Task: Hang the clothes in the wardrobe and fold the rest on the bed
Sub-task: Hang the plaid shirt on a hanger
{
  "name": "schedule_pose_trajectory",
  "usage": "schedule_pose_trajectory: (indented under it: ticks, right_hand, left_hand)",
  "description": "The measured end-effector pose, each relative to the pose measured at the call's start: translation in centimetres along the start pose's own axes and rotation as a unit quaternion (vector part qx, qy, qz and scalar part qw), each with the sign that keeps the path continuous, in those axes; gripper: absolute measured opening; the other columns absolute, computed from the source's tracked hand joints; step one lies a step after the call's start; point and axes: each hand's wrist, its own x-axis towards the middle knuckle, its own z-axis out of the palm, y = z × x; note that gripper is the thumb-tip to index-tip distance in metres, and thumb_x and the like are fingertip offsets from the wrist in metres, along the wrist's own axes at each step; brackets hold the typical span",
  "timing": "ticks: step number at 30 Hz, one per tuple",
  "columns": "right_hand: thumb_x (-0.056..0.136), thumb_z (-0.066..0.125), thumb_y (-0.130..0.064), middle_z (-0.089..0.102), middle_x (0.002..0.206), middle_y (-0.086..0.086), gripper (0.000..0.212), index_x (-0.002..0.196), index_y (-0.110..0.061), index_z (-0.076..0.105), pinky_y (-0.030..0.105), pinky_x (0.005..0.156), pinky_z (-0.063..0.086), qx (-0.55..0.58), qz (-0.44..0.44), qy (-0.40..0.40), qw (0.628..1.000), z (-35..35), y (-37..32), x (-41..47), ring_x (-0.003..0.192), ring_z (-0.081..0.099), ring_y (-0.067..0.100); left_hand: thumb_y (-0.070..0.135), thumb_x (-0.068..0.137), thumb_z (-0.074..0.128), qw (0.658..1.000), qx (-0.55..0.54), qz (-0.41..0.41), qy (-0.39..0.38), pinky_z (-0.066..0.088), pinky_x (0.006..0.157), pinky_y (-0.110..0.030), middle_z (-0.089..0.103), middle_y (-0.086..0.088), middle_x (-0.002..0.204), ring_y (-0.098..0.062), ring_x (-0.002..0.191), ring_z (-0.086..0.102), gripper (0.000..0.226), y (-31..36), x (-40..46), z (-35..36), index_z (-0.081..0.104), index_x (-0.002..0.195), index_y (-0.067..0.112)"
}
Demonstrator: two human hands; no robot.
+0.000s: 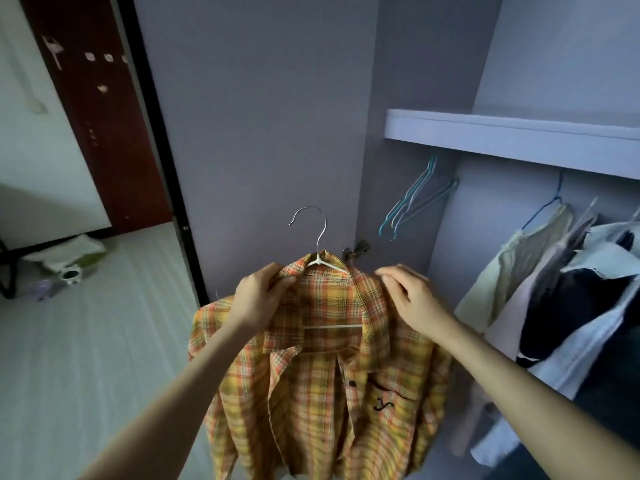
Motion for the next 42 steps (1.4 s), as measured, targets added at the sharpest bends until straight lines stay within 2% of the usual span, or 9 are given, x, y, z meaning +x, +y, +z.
schedule_pose_trajectory:
  ticks: [5, 9, 12, 16, 21, 23, 30, 36, 42]
  right_hand:
    - [0.095, 0.052, -0.007, 0.060, 0.095, 0.009, 0.017, 0.105, 0.001, 0.064, 0.005, 0.072, 0.032, -0.075, 0.069, -0.045, 0.994, -2.1, 2.7, -3.4, 0.084, 0.059, 0.022]
    - [0.095, 0.052, -0.014, 0.058, 0.092, 0.007, 0.015, 0.097, -0.005, 0.064, 0.033, 0.070, 0.046, -0.160, 0.078, -0.038, 0.983, -3.6, 2.7, -4.4, 0.079, 0.058, 0.026]
    - [0.092, 0.053, -0.012, 0.060, 0.086, 0.008, 0.012, 0.088, -0.005, 0.063, 0.035, 0.057, 0.046, -0.231, 0.086, 0.002, 0.969, -4.8, 2.8, -5.9, 0.071, 0.061, 0.032]
    - [0.093, 0.054, -0.013, 0.062, 0.099, 0.010, 0.014, 0.100, -0.007, 0.064, 0.042, 0.060, 0.048, -0.296, 0.202, 0.025, 0.933, -6.3, 3.3, -8.3, 0.078, 0.064, 0.036]
    - [0.081, 0.065, -0.003, 0.065, 0.087, 0.011, 0.013, 0.092, -0.009, 0.065, 0.038, 0.057, 0.048, -0.295, 0.282, 0.168, 0.897, -6.9, 2.2, -8.0, 0.080, 0.064, 0.034]
    - [0.084, 0.060, -0.004, 0.067, 0.093, 0.012, 0.020, 0.102, -0.010, 0.064, 0.038, 0.063, 0.049, -0.286, 0.314, 0.210, 0.881, -6.5, 1.8, -6.2, 0.086, 0.064, 0.035]
    - [0.090, 0.044, -0.017, 0.067, 0.106, 0.002, 0.024, 0.107, -0.024, 0.058, 0.032, 0.077, 0.045, -0.334, 0.334, 0.057, 0.880, -4.6, 2.5, -0.8, 0.098, 0.063, 0.027]
    - [0.090, 0.048, -0.013, 0.062, 0.119, -0.001, 0.042, 0.128, -0.030, 0.051, 0.029, 0.085, 0.048, -0.319, 0.400, 0.134, 0.849, -3.3, 6.6, 1.6, 0.106, 0.061, 0.020]
    - [0.092, 0.046, -0.015, 0.059, 0.127, 0.003, 0.041, 0.130, -0.030, 0.054, 0.030, 0.091, 0.046, -0.271, 0.469, 0.215, 0.812, -3.8, 12.2, 6.5, 0.110, 0.060, 0.020]
  left_hand:
    - [0.030, 0.091, 0.059, 0.999, -0.036, -0.023, 0.001, 0.035, 0.059, -0.028, 0.055, 0.011, 0.068, -0.008, 0.064, 0.051, 0.017, 0.4, 0.7, 1.4, 0.057, 0.081, 0.016]
    - [0.031, 0.092, 0.058, 0.996, -0.077, -0.038, -0.023, 0.044, 0.072, -0.037, 0.059, 0.002, 0.076, -0.021, 0.076, 0.056, 0.022, 1.7, 1.7, 3.4, 0.057, 0.085, 0.010]
    - [0.036, 0.093, 0.054, 0.997, -0.017, -0.039, -0.062, 0.036, 0.097, -0.049, 0.059, -0.004, 0.106, -0.028, 0.105, 0.052, 0.026, 3.2, 3.1, 5.6, 0.060, 0.106, 0.015]
    - [0.046, 0.091, 0.051, 0.994, 0.047, -0.013, -0.098, 0.023, 0.106, -0.052, 0.040, -0.004, 0.139, -0.030, 0.128, 0.034, 0.052, 4.9, 4.9, 7.9, 0.039, 0.139, 0.029]
    - [0.042, 0.092, 0.048, 0.992, 0.042, 0.059, -0.102, 0.024, 0.105, -0.052, 0.040, -0.005, 0.137, -0.032, 0.124, 0.035, 0.046, 7.1, 6.2, 10.4, 0.040, 0.136, 0.028]
    - [0.041, 0.092, 0.047, 0.990, 0.043, 0.078, -0.111, 0.025, 0.105, -0.052, 0.041, -0.007, 0.134, -0.032, 0.123, 0.034, 0.047, 8.0, 6.7, 11.1, 0.040, 0.136, 0.026]
    - [0.031, 0.091, 0.049, 0.980, 0.054, 0.179, -0.063, 0.025, 0.104, -0.051, 0.037, -0.007, 0.138, -0.031, 0.126, 0.031, 0.051, 10.1, 9.8, 12.1, 0.037, 0.139, 0.020]
    - [0.025, 0.090, 0.054, 0.962, 0.093, 0.253, -0.037, 0.023, 0.110, -0.049, 0.025, -0.007, 0.150, -0.029, 0.137, 0.018, 0.060, 11.9, 15.6, 13.7, 0.030, 0.144, 0.021]
    - [0.023, 0.086, 0.059, 0.937, 0.096, 0.334, 0.019, 0.020, 0.111, -0.055, 0.014, -0.013, 0.157, -0.035, 0.143, 0.009, 0.070, 15.9, 21.1, 16.2, 0.027, 0.148, 0.021]
